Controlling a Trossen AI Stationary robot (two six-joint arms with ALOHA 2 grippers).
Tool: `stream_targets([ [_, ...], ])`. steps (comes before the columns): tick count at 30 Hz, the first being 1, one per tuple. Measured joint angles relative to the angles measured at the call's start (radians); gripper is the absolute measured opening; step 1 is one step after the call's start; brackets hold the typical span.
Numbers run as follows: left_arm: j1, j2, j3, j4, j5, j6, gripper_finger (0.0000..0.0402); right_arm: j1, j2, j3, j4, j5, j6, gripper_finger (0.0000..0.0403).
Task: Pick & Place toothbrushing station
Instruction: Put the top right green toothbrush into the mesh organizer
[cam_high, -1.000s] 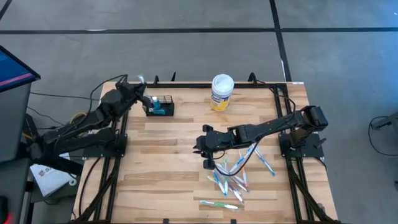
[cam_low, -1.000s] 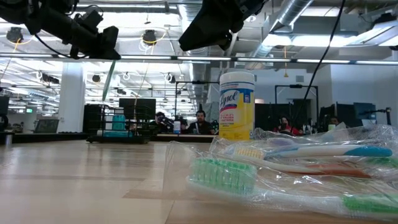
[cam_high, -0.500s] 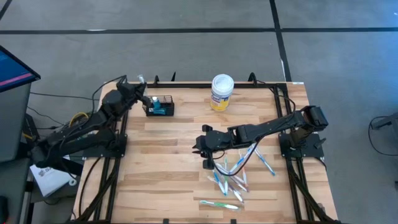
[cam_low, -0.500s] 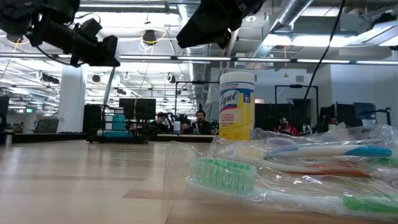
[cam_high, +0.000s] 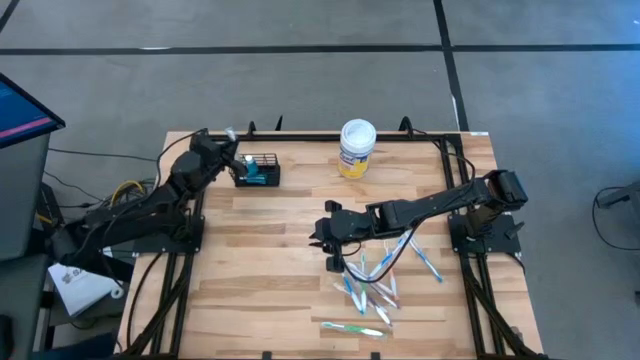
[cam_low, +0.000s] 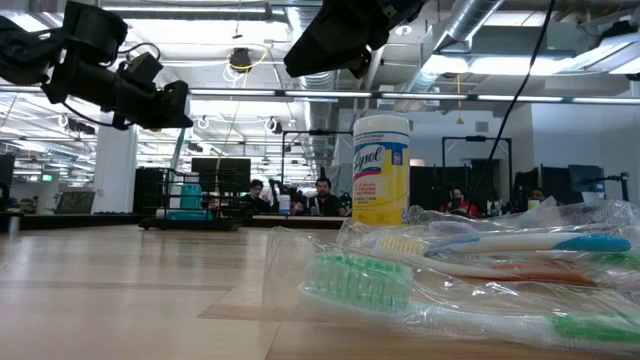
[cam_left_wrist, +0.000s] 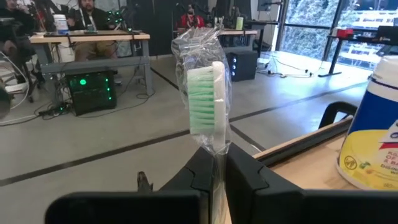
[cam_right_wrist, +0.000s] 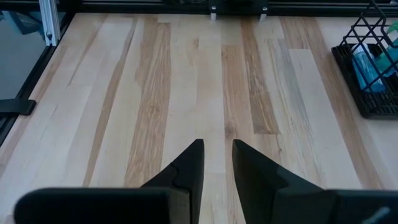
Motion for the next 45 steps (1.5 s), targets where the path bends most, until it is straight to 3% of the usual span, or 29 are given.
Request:
stream_targets([
  [9, 0.008, 0.032, -0.08, 0.079, -0.004, -0.022, 0.0021, 0.0, 0.0, 0.0, 0.0, 0.0, -0.003, 0.0074],
  [17, 0.008, 0.032, -0.09, 0.079, -0.006, -0.046, 0.0054, -0.001, 0.0, 0.0, 0.003, 0.0, -0.003, 0.0074],
  [30, 0.008, 0.031, -0.132, 0.1, -0.017, -0.047, 0.0067, -0.001, 0.0, 0.0, 0.003, 0.0, -0.008, 0.0074],
  [45, 0.008, 0.031, -0.132, 0.108, -0.077, -0.04, 0.0153, -0.009, 0.0, 0.0, -0.004, 0.0, -0.01, 0.0074],
])
